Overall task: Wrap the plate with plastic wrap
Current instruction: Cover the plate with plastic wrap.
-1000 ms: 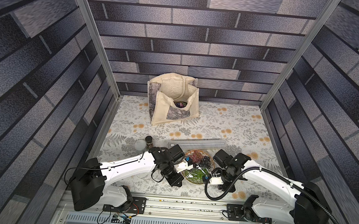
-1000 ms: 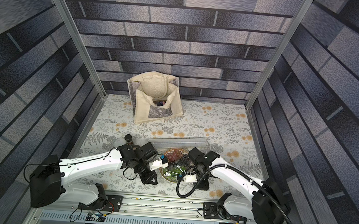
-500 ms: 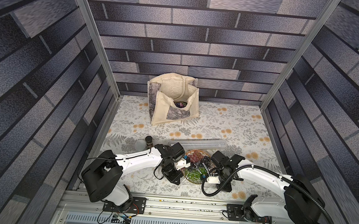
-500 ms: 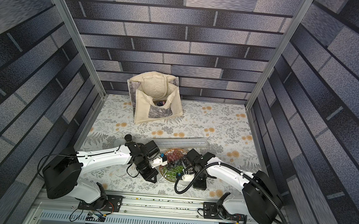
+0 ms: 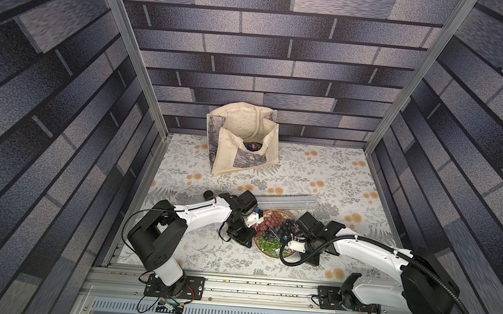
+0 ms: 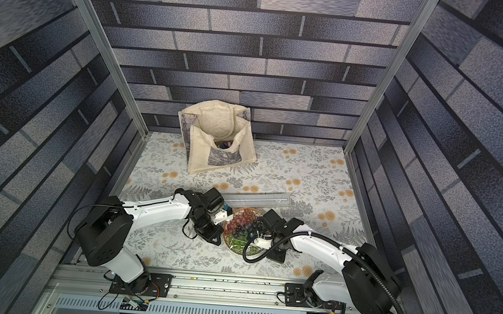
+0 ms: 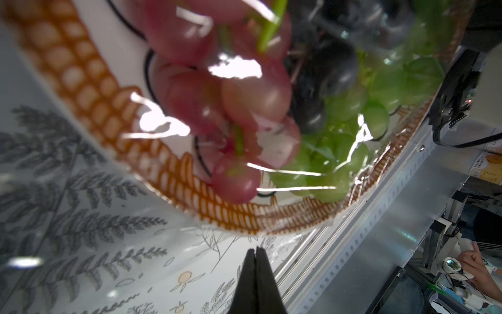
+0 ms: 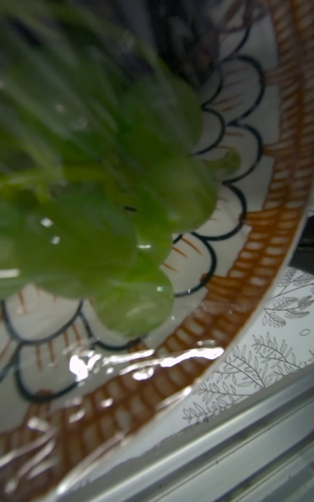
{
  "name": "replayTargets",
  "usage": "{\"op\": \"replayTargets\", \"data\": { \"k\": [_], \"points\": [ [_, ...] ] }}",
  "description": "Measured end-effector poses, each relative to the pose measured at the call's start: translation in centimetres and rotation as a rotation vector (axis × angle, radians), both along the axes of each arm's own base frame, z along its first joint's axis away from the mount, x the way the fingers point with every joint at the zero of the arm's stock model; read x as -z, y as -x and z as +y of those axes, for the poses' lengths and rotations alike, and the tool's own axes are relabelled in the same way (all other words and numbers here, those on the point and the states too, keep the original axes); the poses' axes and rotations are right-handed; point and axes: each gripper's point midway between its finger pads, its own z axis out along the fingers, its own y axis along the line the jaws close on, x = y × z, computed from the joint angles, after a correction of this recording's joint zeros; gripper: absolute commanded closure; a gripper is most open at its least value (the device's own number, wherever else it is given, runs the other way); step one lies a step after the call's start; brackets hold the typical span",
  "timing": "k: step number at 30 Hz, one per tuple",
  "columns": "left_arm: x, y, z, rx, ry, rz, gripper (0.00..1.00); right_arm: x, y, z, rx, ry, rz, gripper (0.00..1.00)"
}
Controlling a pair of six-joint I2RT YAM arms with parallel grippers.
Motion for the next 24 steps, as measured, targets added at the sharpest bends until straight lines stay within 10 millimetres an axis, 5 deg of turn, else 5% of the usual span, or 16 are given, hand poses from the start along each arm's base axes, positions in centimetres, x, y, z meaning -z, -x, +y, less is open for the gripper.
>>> {"op": "replayTargets", "data": {
  "k": [7,10,14,18,24],
  "points": [
    [0.1,-1.3,0.9,-0.058,-0.024,-0.015,0.54,-2.4,-1.6,-0.7,0.015,-0.022,-0.15,0.23],
    [-1.4,-2.3,1.7,-0.109,0.008,-0.06,0.43,-4.1,-2.3,-1.6,0.001,-0.025,-0.243,0.1],
    [-5.7,-4.0,2.8,-0.201,0.104,-0.176,0.31,-6.2,-2.8,-3.0,-0.014,-0.011,-0.328,0.0],
    [-9.1,-4.4,3.1,-0.286,0.183,-0.227,0.22,-10.8,-4.6,-2.8,0.023,-0.063,-0.447,0.0],
    [-8.9,-2.2,1.7,-0.376,0.198,-0.09,0.16,-19.9,-8.1,-0.9,0.296,-0.246,-0.567,0.0]
  ]
}}
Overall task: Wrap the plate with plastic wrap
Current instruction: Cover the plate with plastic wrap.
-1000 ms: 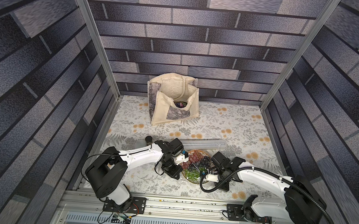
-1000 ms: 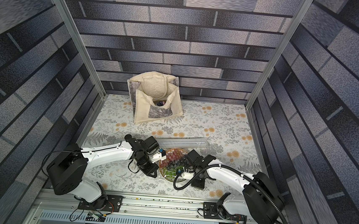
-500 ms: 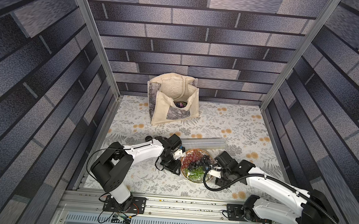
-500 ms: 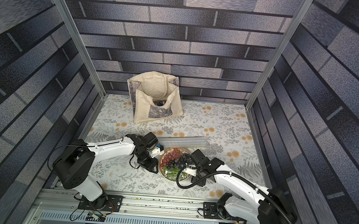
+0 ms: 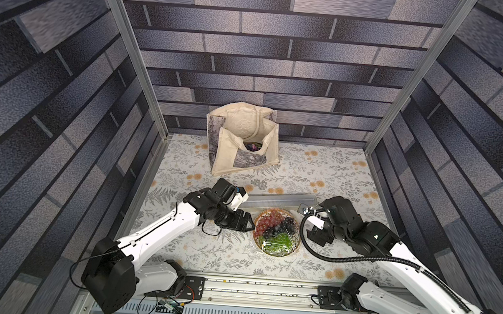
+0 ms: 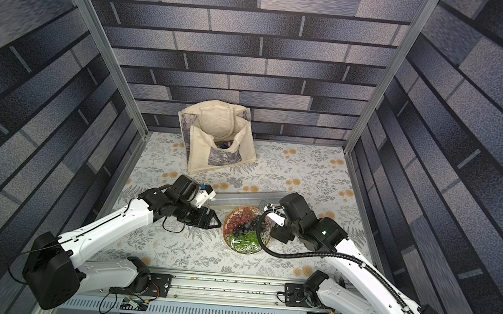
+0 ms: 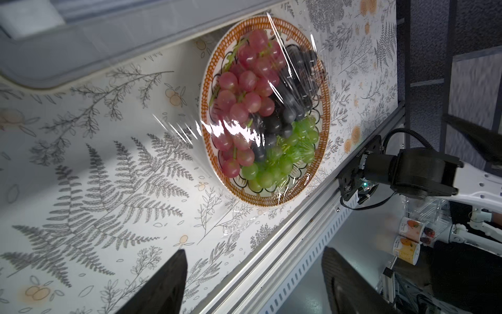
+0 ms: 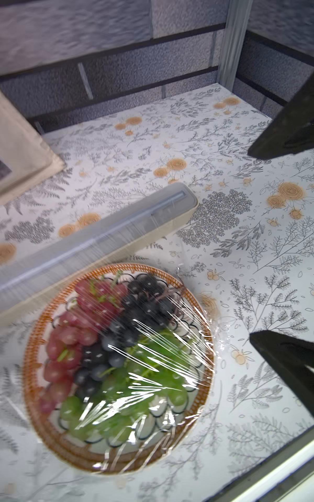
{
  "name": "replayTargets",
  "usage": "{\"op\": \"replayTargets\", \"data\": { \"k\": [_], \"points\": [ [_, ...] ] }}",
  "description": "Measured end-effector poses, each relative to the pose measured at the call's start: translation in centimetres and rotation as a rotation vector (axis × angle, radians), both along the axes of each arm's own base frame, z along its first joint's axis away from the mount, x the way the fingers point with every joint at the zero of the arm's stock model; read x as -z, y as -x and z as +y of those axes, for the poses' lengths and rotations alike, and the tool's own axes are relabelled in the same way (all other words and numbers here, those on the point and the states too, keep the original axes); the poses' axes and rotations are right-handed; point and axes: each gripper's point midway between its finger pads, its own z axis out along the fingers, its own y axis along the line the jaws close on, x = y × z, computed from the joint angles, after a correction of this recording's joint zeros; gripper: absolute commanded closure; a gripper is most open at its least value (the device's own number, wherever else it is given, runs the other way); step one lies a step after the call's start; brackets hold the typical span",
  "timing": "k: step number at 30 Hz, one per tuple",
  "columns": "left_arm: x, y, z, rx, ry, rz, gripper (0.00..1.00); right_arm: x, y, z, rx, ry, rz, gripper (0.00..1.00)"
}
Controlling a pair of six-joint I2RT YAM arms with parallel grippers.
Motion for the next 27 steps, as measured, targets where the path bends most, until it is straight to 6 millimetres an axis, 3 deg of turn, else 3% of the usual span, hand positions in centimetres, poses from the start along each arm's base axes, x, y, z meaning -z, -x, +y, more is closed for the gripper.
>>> {"op": "replayTargets", "data": {
  "k": [3,6,9,11,14,19,27],
  "points": [
    [1.2,1.6,-0.3,-0.023,-0.012,0.09,0.13,-2.0,-1.0,0.8,0.174,-0.154,0.055,0.0],
    [2.0,2.6,-0.8,-0.033,-0.022,0.154,0.11,-1.1,-1.2,1.0,0.352,-0.262,0.166,0.0],
    [2.9,3.0,-1.4,-0.032,-0.03,0.209,0.09,3.6,-0.2,0.5,0.535,-0.317,0.342,0.0],
    [3.6,3.4,-1.8,-0.024,-0.039,0.247,0.08,7.8,1.4,-0.2,0.65,-0.318,0.481,0.0],
    [4.6,3.7,-2.2,-0.013,-0.053,0.293,0.07,12.5,3.9,-0.9,0.785,-0.339,0.649,0.0],
    [5.8,4.3,-3.2,0.013,-0.064,0.36,0.07,15.7,5.2,0.7,0.883,-0.433,0.82,0.0],
    [6.1,4.5,-5.1,0.063,-0.04,0.394,0.08,17.6,4.6,4.0,0.909,-0.529,0.961,0.0]
  ]
}}
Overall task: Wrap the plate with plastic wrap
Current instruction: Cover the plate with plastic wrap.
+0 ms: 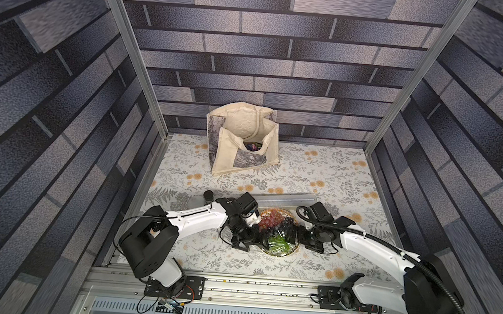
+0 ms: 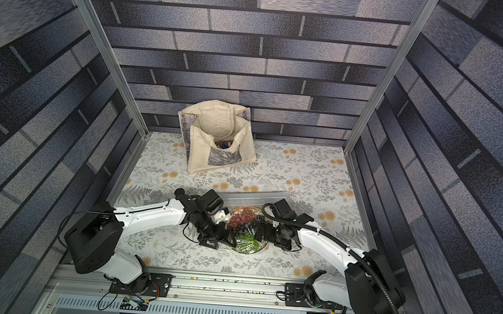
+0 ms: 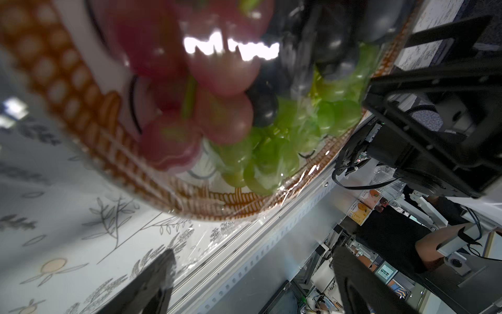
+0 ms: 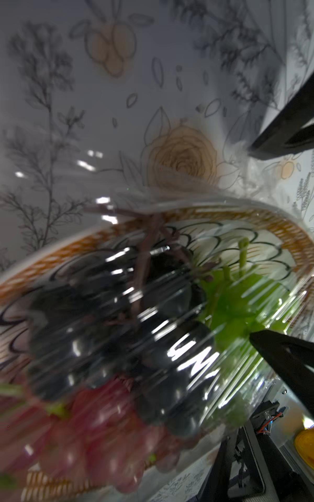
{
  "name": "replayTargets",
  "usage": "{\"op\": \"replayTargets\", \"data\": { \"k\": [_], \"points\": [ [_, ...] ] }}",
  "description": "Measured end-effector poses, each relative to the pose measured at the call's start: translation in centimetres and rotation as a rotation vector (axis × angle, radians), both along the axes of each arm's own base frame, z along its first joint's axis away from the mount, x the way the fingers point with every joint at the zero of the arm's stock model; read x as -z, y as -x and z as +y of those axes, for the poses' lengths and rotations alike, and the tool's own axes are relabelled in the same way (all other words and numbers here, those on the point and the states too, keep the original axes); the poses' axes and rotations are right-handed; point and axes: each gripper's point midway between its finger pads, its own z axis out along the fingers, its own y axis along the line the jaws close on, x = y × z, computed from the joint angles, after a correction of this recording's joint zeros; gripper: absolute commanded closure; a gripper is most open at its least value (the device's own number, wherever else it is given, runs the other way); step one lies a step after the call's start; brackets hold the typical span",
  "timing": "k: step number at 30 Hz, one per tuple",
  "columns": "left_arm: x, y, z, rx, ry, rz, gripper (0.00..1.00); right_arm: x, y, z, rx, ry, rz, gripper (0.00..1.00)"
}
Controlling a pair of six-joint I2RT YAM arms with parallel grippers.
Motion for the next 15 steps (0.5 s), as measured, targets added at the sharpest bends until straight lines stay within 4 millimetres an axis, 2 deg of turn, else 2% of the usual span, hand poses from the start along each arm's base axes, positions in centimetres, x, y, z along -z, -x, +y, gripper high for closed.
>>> {"op": "replayTargets", "data": {
  "k": [9,15],
  "points": [
    [0.2,-0.6,-1.6,0.018,0.024,0.03,0.08,-0.4,-1.3,3.2,0.031,-0.165,0.007,0.0],
    [0.7,-1.1,-1.8,0.01,0.022,0.05,0.08,-0.7,-1.7,4.0,0.057,-0.222,0.002,0.0]
  ]
}}
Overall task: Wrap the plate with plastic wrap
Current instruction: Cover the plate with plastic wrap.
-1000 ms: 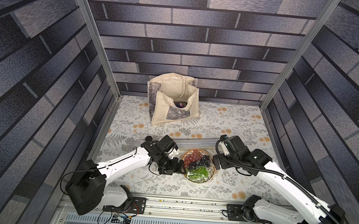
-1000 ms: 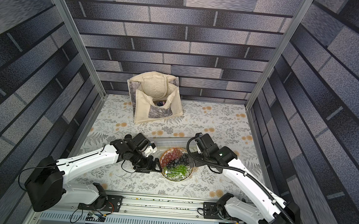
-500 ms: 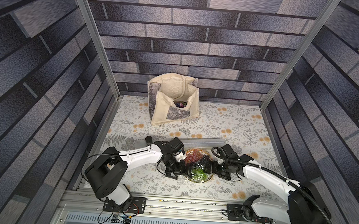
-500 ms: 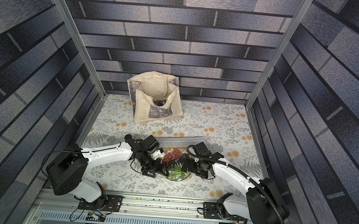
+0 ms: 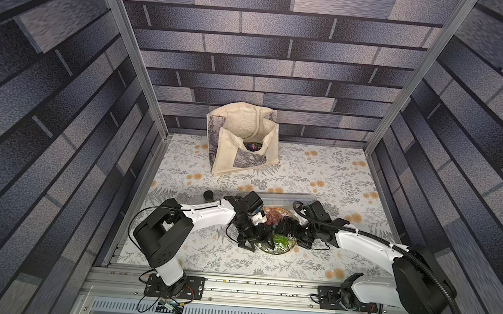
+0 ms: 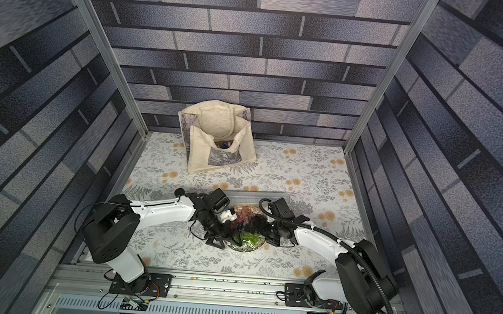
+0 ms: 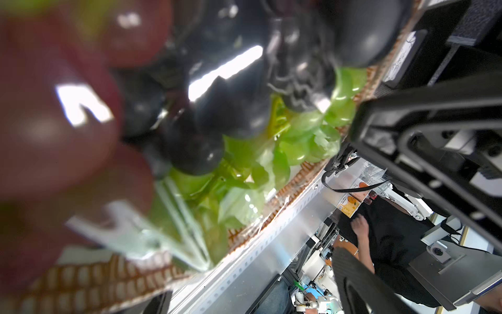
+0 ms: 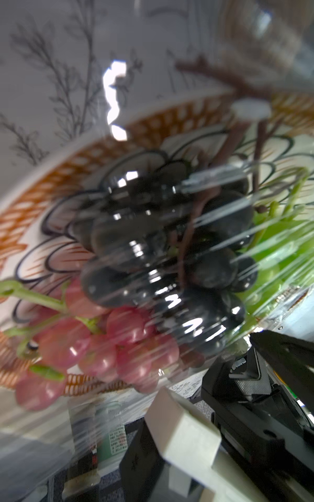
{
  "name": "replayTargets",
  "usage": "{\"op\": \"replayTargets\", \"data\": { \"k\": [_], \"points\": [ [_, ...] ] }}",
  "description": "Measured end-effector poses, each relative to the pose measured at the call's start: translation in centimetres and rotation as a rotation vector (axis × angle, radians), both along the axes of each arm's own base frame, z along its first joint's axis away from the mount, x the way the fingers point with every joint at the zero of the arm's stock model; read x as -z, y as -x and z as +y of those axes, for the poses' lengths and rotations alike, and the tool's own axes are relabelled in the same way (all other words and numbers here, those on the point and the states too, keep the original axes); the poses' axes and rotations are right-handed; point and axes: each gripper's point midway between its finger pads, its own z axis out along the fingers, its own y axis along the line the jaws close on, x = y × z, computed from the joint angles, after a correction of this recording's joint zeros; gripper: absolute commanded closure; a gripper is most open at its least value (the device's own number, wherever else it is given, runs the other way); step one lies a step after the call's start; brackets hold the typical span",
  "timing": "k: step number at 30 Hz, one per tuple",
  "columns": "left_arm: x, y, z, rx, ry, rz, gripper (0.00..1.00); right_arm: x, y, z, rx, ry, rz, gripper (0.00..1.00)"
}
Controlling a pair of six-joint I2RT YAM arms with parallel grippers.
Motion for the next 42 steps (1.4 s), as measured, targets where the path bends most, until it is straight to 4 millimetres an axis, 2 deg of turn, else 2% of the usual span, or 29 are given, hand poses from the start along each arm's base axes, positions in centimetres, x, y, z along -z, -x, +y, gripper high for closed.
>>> {"op": "replayTargets", "data": {
  "k": [4,9,16,28,42],
  "points": [
    [0.0,-1.1,0.4,-0.038,0.009,-0.001,0.08,-0.3,0.1,-0.2,0.003,-0.005,-0.006,0.0],
    [0.6,-3.0,1.3,-0.107,0.027,-0.013,0.08,-0.9,0.2,-1.6,0.032,-0.005,-0.017,0.0],
    [0.7,-3.4,1.7,-0.143,0.045,-0.018,0.07,-0.8,0.3,-3.4,0.059,0.03,0.002,0.0],
    [0.2,-1.2,0.2,-0.096,0.072,0.035,0.06,-1.5,0.0,-0.9,0.093,-0.127,0.039,0.0],
    [0.4,-1.1,-0.5,-0.137,0.063,0.088,0.06,-1.0,0.2,0.4,0.157,-0.155,0.073,0.0]
  ]
}}
